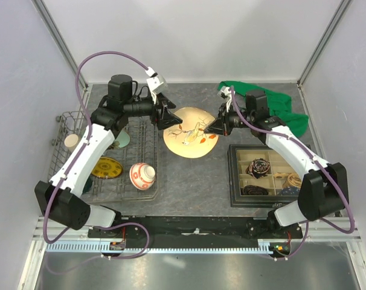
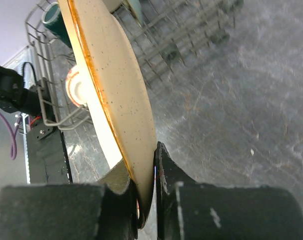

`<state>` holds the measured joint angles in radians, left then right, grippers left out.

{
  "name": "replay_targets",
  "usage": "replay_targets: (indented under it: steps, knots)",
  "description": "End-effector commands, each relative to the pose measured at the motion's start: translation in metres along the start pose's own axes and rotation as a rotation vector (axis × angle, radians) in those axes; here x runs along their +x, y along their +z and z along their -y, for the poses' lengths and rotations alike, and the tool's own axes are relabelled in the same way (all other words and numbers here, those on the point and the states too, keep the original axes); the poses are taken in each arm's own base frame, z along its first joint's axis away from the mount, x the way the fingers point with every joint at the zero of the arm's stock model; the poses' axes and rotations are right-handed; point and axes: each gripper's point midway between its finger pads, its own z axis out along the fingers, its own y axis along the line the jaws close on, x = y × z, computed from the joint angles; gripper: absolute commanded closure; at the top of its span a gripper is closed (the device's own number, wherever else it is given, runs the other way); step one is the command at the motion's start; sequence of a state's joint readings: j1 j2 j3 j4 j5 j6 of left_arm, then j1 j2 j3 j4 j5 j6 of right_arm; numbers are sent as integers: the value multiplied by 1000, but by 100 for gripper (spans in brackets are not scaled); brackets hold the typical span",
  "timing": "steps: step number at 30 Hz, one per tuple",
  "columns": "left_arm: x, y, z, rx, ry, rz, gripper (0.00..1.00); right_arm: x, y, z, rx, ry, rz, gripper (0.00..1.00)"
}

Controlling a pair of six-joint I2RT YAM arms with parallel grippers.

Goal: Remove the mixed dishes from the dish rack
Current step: Place the plate at the center of the board.

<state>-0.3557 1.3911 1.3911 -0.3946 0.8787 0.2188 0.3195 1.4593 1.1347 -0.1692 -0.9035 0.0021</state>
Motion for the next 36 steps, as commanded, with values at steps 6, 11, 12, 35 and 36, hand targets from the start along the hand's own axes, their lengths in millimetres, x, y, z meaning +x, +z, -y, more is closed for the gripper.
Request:
replay_targets:
  steps: [6,11,12,35,36]
  knots:
    - [-45,-20,-1,-94,139,113,12,-47,-4,26,120,-73,90,100]
    - [-42,-26,-4,-134,157,112,11,-49,-1,59,216,-3,90,100]
    - [-40,-28,-6,-148,161,109,11,-52,0,64,226,3,93,100]
    - [8,-32,-14,-213,123,64,11,-36,39,211,176,547,279,100]
    - [9,-32,-14,-214,122,62,11,-34,43,218,174,559,277,100]
